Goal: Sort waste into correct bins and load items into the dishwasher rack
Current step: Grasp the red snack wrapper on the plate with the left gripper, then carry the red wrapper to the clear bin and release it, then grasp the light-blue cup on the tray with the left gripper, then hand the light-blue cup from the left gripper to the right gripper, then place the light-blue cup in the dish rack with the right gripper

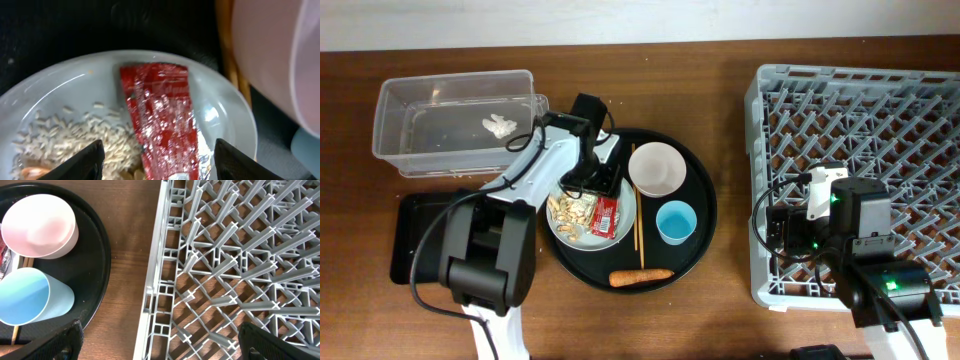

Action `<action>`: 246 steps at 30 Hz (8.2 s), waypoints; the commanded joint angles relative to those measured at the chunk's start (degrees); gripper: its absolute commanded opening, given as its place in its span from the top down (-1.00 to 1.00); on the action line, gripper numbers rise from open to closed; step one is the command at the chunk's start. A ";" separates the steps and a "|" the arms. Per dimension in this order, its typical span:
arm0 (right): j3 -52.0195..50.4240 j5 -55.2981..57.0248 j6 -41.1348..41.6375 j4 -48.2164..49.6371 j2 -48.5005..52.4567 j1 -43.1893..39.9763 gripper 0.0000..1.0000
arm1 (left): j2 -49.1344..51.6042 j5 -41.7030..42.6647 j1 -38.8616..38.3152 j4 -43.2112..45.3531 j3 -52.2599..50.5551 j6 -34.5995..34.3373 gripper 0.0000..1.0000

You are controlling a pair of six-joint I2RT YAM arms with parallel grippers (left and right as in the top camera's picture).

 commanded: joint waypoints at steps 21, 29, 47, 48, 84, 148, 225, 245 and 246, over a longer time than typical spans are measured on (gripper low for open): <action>1.09 0.07 -0.07 -0.04 -0.22 -0.31 -0.97 | 4.37 -0.66 -2.32 0.28 0.48 0.26 0.79; 1.09 0.07 -0.07 -0.26 -0.22 -0.31 -0.97 | 3.15 -6.01 -1.55 -9.05 9.22 0.24 1.00; 1.09 0.09 -0.07 -0.26 -0.22 -0.31 -0.96 | -4.15 -10.78 24.26 12.74 17.75 0.02 0.99; 1.09 0.09 -0.07 -0.26 -0.22 -0.31 -0.97 | -3.37 -10.80 24.50 13.94 17.75 0.02 0.94; 1.09 13.35 10.14 -6.95 -0.22 -0.37 -0.97 | -9.07 2.40 -18.88 -14.80 5.31 -2.89 -0.25; 1.07 -71.95 2.29 36.24 19.02 -0.26 -0.86 | -2.21 77.40 -2.32 -5.20 10.27 6.27 1.00; 21.70 3.10 4.09 -15.19 24.37 -42.80 0.21 | -19.39 4.66 21.68 -16.81 10.27 6.29 0.25; 25.35 -22.86 0.59 -15.28 33.99 -44.78 -0.99 | -19.39 4.87 21.42 -17.53 10.25 6.27 -0.01; 27.32 -23.52 -0.72 -15.72 32.63 -42.12 -0.99 | -19.39 4.87 21.42 -17.70 10.25 6.29 -0.02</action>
